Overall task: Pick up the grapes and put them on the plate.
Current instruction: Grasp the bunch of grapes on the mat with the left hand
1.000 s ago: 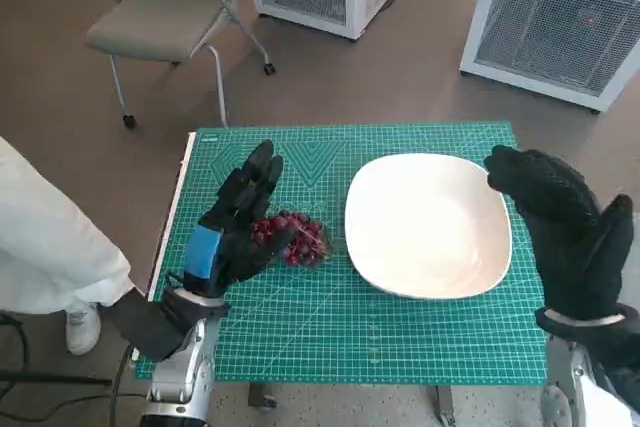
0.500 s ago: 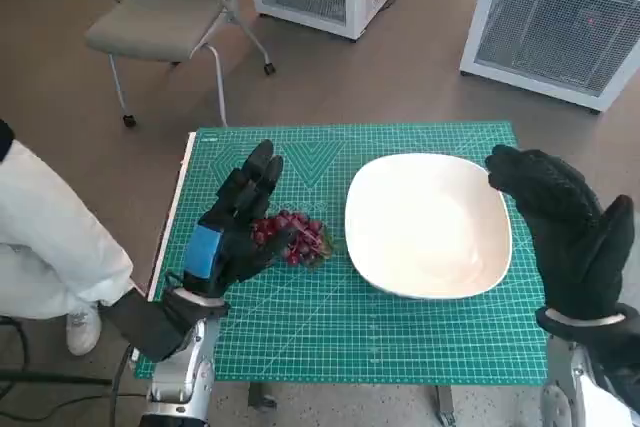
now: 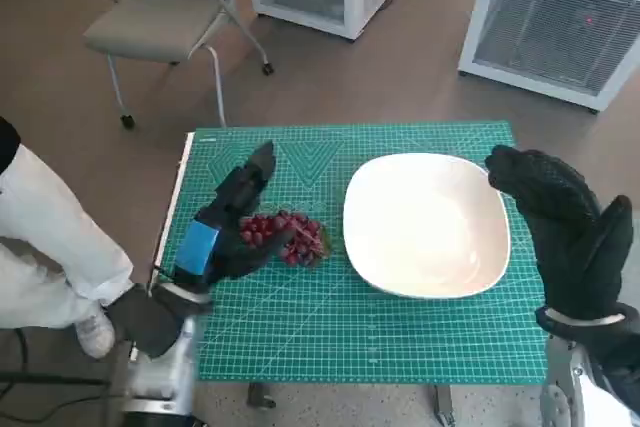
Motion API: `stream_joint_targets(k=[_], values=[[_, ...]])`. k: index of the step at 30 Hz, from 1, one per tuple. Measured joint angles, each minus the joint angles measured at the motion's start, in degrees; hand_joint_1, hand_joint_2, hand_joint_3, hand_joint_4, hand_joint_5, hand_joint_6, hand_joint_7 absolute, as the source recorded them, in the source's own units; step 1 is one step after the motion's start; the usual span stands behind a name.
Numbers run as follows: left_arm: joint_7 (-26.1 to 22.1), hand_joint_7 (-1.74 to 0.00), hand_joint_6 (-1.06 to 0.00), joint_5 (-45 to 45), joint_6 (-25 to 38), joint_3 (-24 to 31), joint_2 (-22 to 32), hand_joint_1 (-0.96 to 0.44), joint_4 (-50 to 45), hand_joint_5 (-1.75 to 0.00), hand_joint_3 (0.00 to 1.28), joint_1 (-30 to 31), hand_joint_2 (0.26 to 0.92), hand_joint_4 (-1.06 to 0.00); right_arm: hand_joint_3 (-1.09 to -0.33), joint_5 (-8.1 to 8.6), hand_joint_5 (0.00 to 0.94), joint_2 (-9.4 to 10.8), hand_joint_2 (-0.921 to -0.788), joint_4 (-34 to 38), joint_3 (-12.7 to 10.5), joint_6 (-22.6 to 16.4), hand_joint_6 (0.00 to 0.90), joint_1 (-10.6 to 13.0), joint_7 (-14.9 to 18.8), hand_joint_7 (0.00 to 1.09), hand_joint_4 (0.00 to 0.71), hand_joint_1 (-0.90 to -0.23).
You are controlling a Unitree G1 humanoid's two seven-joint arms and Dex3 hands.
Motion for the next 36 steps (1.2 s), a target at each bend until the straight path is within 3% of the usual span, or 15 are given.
stream_joint_targets(k=[7, 15, 23, 36], values=[[-0.90, -0.01, -0.26, 17.39, 14.30, -2.74, 5.60, -0.18, -11.07, 0.00, 0.00, 0.01, 0.771, -0.07, -0.576, 0.00, 0.430, -0.04, -0.921, 0.00, -0.18, -0.16, 0.214, -0.15, 0.00, 0.87, 0.351, -0.513], [-7.00, -0.01, -0.29, 32.02, 31.42, -9.19, 7.07, -0.17, -23.60, 0.00, 0.00, -0.41, 0.748, -0.08, -0.576, -0.01, 0.428, -0.04, -0.921, 0.08, -0.15, -0.22, 0.215, -0.25, 0.01, 0.87, 0.352, -0.511], [-10.56, -0.01, -0.31, 33.92, 36.56, -13.16, 6.86, -0.19, -25.66, -0.01, 0.00, -1.54, 0.741, -0.11, -0.576, 0.01, 0.426, -0.04, -0.921, 0.16, -0.22, -0.27, 0.216, -0.25, 0.10, 0.86, 0.353, -0.506], [-10.67, -0.01, -0.33, 34.52, 38.69, -16.41, 6.56, -0.21, -23.90, -0.01, 0.00, -4.05, 0.742, -0.14, -0.577, 0.01, 0.424, -0.05, -0.921, 0.15, -0.27, -0.27, 0.217, -0.22, 0.12, 0.86, 0.354, -0.505]])
